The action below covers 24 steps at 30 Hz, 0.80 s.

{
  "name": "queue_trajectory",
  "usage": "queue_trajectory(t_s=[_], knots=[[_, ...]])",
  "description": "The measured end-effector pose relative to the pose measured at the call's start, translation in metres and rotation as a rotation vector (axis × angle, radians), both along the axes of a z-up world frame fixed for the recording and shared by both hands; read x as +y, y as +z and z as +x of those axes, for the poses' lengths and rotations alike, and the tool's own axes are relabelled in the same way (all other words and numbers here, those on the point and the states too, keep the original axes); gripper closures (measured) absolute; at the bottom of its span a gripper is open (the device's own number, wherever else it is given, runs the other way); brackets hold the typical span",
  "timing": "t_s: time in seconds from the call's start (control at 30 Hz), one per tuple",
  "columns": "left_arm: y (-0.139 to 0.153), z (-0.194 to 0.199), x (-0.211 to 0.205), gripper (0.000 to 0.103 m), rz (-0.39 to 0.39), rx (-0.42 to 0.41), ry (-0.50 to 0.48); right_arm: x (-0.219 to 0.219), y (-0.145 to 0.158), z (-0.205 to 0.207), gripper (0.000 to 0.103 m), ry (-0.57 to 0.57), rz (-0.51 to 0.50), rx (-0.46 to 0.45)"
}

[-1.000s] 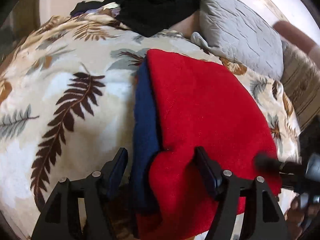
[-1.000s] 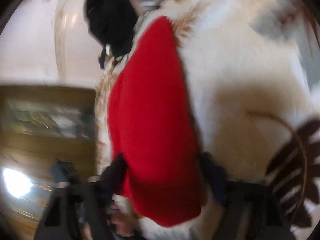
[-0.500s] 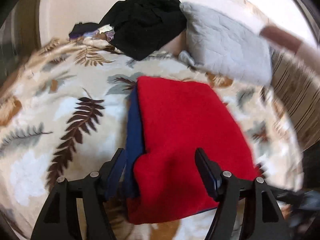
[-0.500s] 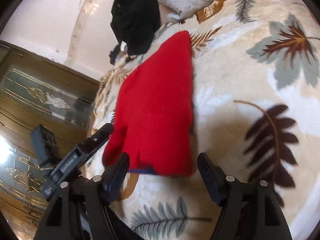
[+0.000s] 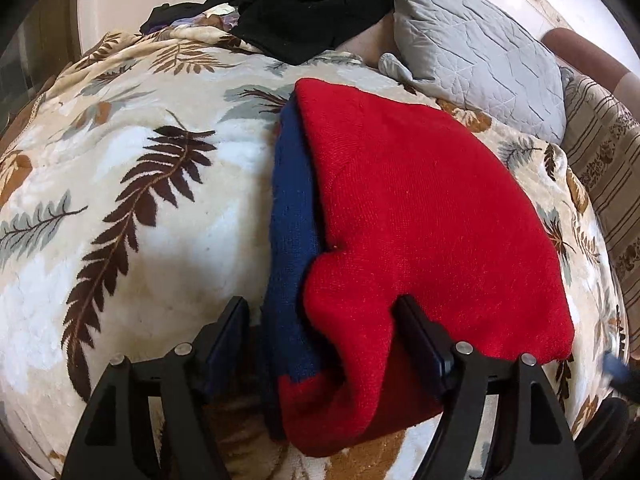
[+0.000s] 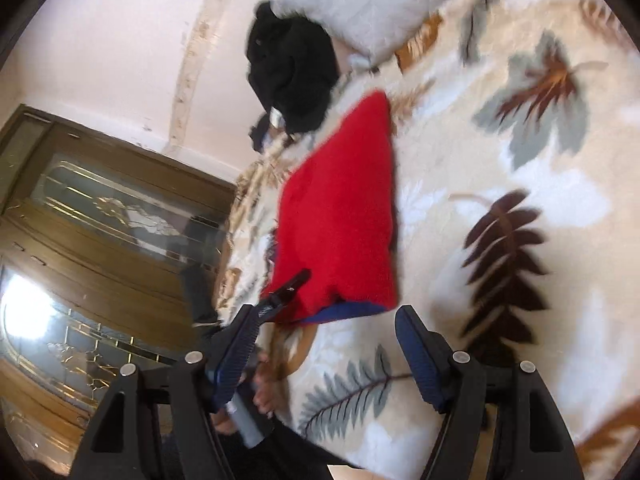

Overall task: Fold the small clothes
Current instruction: 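Press the folded red-and-blue bundle flat with both tools, then tuck and straighten the bundle's edges with both tools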

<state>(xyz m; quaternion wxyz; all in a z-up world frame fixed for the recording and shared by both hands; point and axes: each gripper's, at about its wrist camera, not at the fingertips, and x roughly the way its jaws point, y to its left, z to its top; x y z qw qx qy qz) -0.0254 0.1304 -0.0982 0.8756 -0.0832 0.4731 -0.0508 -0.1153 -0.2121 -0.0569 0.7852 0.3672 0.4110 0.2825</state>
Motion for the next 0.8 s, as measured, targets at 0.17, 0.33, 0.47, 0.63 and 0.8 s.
queue_trajectory(t_s=[0.17,0.33,0.47,0.63,0.8], knots=[[0.000,0.002,-0.001,0.025,-0.002,0.001,0.010,-0.099,0.066,-0.046,0.027,-0.286,-0.007,-0.178],[0.017,-0.002,0.000,0.025,0.007,-0.012,0.032,-0.136,0.067,-0.072,0.015,-0.400,-0.038,-0.166],[0.047,-0.005,-0.001,0.025,-0.005,-0.107,0.030,-0.085,0.023,-0.039,0.015,-0.226,-0.027,-0.052],[0.048,0.014,-0.005,0.025,0.048,-0.130,0.016,-0.029,-0.005,0.026,0.015,-0.049,0.032,0.012],[0.013,0.030,0.001,0.018,0.053,-0.051,0.028,0.021,-0.043,0.114,0.015,0.042,-0.004,0.144]])
